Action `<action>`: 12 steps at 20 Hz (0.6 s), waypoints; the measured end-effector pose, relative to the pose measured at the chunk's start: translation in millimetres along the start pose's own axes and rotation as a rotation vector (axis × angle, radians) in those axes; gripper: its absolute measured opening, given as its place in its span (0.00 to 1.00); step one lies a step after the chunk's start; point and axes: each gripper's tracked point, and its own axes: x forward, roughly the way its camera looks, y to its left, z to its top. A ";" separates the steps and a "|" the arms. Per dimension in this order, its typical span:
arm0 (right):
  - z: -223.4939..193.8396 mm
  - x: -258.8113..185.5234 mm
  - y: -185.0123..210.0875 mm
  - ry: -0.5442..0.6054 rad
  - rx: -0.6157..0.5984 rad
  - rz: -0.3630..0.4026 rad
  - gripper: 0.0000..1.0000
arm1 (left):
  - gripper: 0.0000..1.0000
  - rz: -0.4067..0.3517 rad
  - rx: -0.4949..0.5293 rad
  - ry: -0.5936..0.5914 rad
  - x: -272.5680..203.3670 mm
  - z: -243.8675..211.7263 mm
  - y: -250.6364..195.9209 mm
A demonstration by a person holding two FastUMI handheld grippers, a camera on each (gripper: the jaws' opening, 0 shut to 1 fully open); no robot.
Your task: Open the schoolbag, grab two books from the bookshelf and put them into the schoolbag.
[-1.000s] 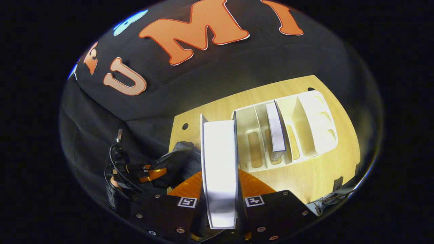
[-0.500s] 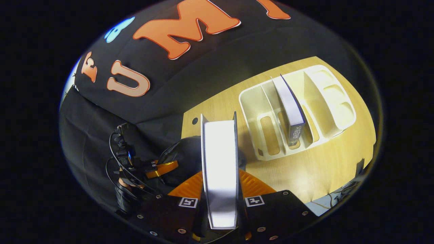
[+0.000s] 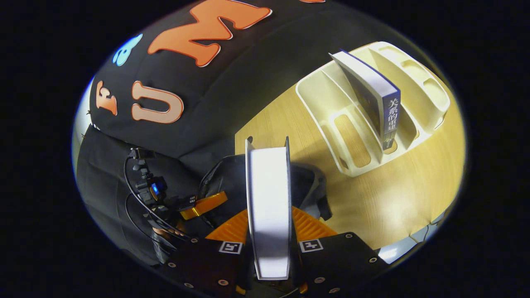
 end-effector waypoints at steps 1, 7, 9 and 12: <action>-4.3 6.0 1.3 -0.003 0.015 0.009 0.35 | 0.04 -0.003 0.000 -0.004 -0.5 0.7 -0.8; -26.2 49.3 14.3 -0.001 0.063 0.062 0.35 | 0.04 -0.021 -0.005 -0.019 0.7 1.7 -3.4; -28.2 61.0 18.8 -0.015 0.080 0.090 0.35 | 0.04 -0.027 -0.002 -0.023 0.1 -1.1 -2.8; -35.0 80.0 20.0 -0.033 0.089 0.104 0.35 | 0.04 -0.034 0.013 -0.028 -3.1 0.2 -4.2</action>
